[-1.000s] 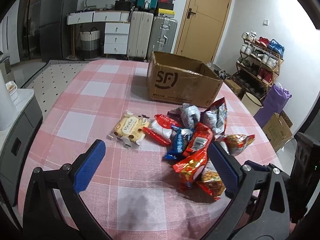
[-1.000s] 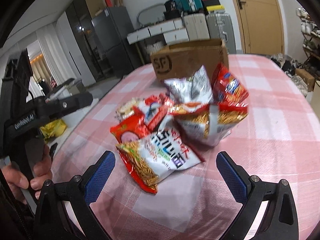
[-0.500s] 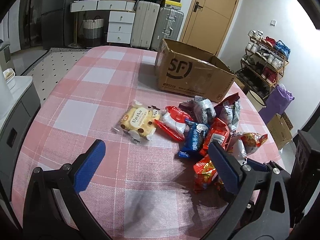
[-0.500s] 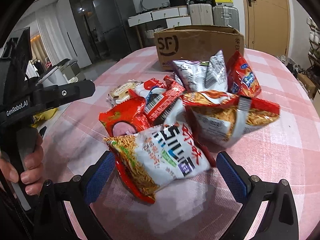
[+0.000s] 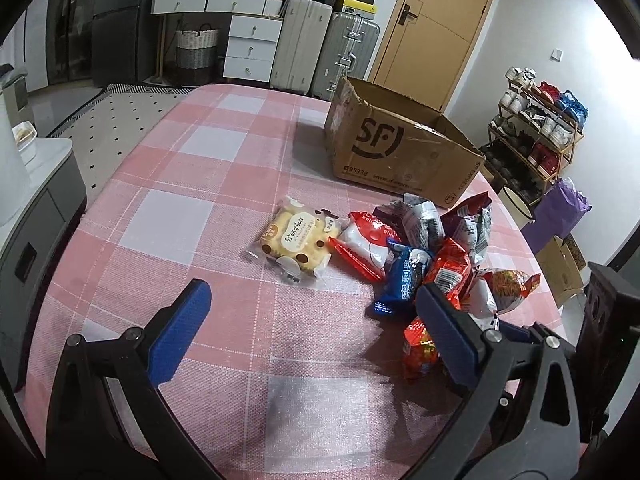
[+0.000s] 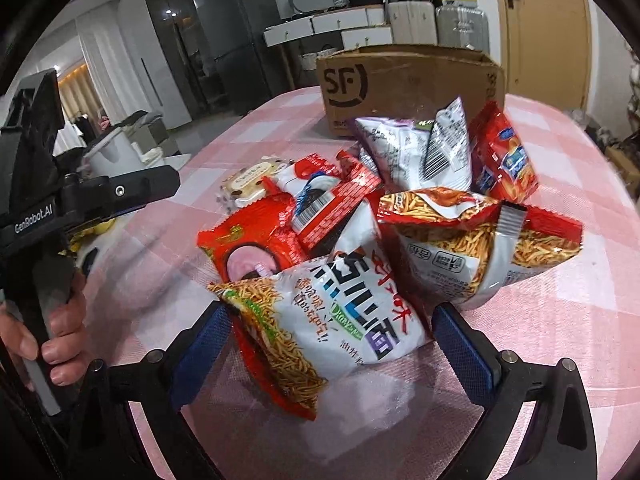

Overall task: Organize snacks
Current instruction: 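Reach the right tool to the white noodle-snack bag and close on it, then lift the white bag with the right tool while the left tool grasps a red bag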

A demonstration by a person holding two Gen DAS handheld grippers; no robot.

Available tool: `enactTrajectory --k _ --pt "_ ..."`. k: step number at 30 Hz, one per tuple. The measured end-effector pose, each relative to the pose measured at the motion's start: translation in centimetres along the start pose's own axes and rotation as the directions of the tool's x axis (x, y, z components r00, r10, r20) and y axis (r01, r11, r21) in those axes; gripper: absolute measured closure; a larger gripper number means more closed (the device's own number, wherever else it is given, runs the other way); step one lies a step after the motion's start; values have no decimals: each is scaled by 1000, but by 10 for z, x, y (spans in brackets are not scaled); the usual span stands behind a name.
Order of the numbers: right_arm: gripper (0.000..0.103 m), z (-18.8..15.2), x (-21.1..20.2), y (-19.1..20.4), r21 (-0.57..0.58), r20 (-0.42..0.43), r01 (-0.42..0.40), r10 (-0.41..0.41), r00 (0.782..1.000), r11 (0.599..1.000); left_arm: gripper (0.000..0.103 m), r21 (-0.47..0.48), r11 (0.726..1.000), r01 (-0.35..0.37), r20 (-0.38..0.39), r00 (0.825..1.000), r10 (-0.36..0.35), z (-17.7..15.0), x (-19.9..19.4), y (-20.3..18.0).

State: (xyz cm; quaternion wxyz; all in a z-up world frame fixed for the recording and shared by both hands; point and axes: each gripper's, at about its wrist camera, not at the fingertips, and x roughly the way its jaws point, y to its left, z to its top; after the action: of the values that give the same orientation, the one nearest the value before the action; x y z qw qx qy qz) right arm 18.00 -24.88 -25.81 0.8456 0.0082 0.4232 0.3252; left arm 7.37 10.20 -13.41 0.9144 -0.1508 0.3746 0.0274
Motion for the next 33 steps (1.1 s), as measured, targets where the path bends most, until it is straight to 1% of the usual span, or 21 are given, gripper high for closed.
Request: enactTrajectory --k 4,7,12,13,14,15,19,23,27,30,33 --pt "6 -2 -2 -6 26 0 -44 44 999 999 1 3 1000 -1 6 1000 1 -1 -7 -1" --pt "17 -2 -4 -6 20 2 -62 62 998 998 1 2 1000 -4 7 1000 4 -1 -10 -1" --pt "23 -6 -9 -8 27 14 -91 91 996 995 1 9 1000 -21 21 1000 20 -3 -21 -1" --pt "27 -6 -11 -8 30 19 -95 95 995 995 1 9 1000 -19 22 1000 19 -3 -23 -1" --pt "34 -7 -13 -9 34 19 -105 104 994 994 1 9 1000 -20 23 1000 20 -3 -25 -1" --pt "35 -9 -14 -9 36 19 -114 113 993 993 1 10 1000 -22 24 999 22 -4 -26 -2" --pt "37 -14 -21 -10 37 28 -141 140 990 989 1 11 1000 -20 21 1000 20 -5 -30 -4" --pt "42 -15 -31 -10 44 50 -166 163 985 985 1 15 999 -28 16 999 28 -8 -33 -5" --pt "42 -15 -40 -12 54 66 -196 192 979 979 1 13 999 -35 8 999 35 -10 -34 -5" --pt "45 -14 -48 -15 60 89 -236 231 969 970 1 12 999 -36 -8 999 36 -12 -32 -6" --pt "46 -12 -59 -19 74 114 -266 256 960 961 1 10 1000 -29 -28 999 29 -15 -28 -6"
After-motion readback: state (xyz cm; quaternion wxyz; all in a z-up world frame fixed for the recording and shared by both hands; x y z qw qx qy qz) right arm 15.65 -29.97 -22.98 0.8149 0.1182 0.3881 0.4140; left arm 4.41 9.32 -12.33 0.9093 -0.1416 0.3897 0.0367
